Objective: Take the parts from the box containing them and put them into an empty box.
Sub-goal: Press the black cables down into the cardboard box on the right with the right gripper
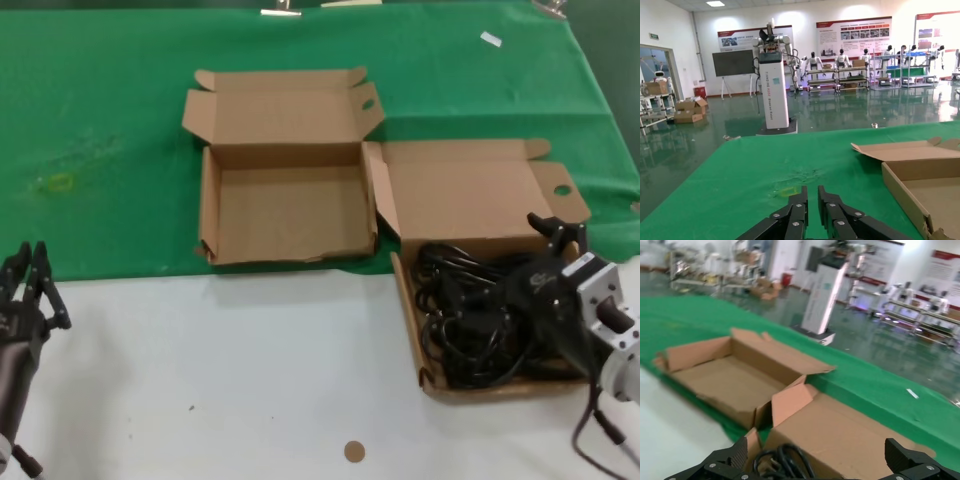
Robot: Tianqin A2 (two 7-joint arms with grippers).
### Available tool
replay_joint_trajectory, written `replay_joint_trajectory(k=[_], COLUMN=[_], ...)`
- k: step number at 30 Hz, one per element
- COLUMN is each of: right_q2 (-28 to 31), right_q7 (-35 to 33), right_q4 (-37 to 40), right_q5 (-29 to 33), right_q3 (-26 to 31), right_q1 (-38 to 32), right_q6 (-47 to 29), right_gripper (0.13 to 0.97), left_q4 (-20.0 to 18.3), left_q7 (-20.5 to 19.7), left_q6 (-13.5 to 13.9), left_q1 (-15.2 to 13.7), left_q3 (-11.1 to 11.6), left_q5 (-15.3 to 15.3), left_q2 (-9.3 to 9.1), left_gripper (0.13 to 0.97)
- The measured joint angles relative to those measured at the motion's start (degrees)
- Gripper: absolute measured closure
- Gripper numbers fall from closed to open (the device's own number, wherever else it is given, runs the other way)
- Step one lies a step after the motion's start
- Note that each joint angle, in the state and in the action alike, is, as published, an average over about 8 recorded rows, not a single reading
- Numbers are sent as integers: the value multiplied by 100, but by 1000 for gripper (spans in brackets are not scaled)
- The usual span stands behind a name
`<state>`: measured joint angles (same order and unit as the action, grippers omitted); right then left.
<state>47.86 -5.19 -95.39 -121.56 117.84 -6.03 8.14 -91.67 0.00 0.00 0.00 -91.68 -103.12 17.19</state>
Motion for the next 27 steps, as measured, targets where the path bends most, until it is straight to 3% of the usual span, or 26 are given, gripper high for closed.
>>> replay_joint_trajectory(k=[7,13,20,27], right_q2=[961,1659,2124,2218], right_q7=[44,360,657,441], right_q4=[-117,-132,-76,156], right_q5=[-119,245,875,1247], right_q3=[731,1013,772,348], right_q1=[-494,-878,-1012,-1100], right_q6=[-385,-1031,-2090,-3453], right_gripper=[129,129,129,129], left_q4=[0,0,0,0], left_q7=[0,0,0,0], left_q6=[0,0,0,0], left_q1=[0,0,0,0], left_q3=[0,0,0,0], left_q5=[0,0,0,0], left_q2=[0,0,0,0], left_gripper=[922,942,952,953])
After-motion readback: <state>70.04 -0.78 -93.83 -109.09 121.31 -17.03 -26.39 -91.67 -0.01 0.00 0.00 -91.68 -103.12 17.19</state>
